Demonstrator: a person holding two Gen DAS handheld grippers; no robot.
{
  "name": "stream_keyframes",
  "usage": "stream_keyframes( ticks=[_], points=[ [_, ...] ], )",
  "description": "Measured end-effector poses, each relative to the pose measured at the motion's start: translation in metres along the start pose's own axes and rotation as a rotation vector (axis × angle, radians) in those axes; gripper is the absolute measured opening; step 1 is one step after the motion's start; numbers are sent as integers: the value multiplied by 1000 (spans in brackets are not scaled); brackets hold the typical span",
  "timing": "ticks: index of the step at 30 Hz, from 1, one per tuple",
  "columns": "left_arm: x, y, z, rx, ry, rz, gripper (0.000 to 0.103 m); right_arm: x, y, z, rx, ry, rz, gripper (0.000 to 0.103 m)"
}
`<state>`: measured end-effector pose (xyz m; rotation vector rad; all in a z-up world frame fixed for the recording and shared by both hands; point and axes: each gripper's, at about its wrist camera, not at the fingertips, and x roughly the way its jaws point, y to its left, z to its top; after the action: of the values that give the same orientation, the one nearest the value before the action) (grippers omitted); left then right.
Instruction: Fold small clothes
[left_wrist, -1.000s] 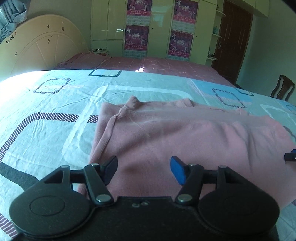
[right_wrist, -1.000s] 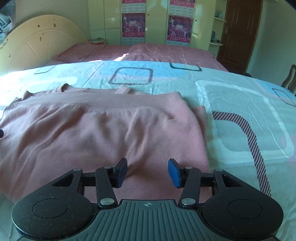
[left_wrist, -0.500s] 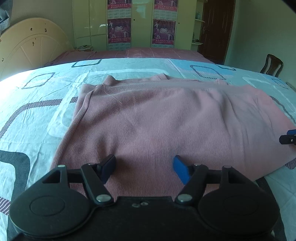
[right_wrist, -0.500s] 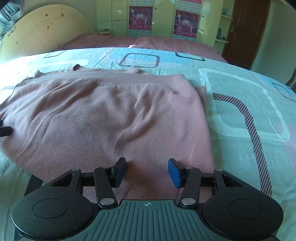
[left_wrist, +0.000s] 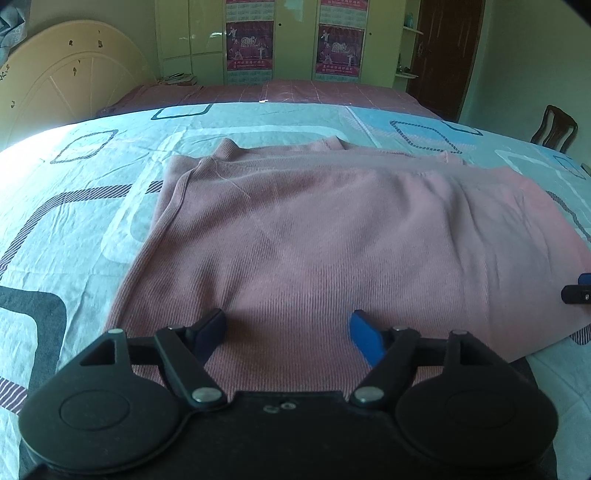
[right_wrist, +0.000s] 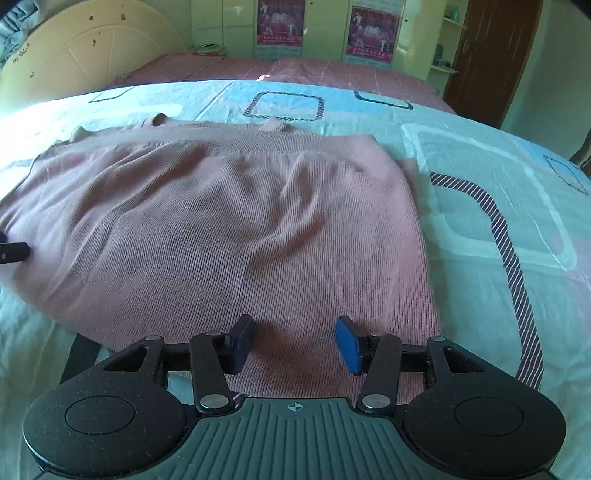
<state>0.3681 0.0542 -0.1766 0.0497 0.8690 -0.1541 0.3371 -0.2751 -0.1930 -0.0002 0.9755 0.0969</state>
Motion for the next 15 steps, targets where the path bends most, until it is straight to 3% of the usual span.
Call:
stream_keyframes(
  ticks=[3, 6, 10, 12, 15],
  points=[
    [-5, 2, 5, -6, -22, 5, 75, -13, 12, 16, 26, -52, 44, 49],
    [-8, 10, 13, -18, -65, 21, 82, -17, 31, 35, 36, -79, 89, 49],
    [7, 35, 15, -101, -25, 36, 83, -5, 65, 54, 24, -92, 128, 49],
    [13, 47, 14, -126, -5, 8, 84, 7, 82, 59, 10, -78, 129, 49],
    [-1, 54, 15, -155, -20, -4, 78, 22, 96, 62, 38, -79, 130, 49]
  ],
)
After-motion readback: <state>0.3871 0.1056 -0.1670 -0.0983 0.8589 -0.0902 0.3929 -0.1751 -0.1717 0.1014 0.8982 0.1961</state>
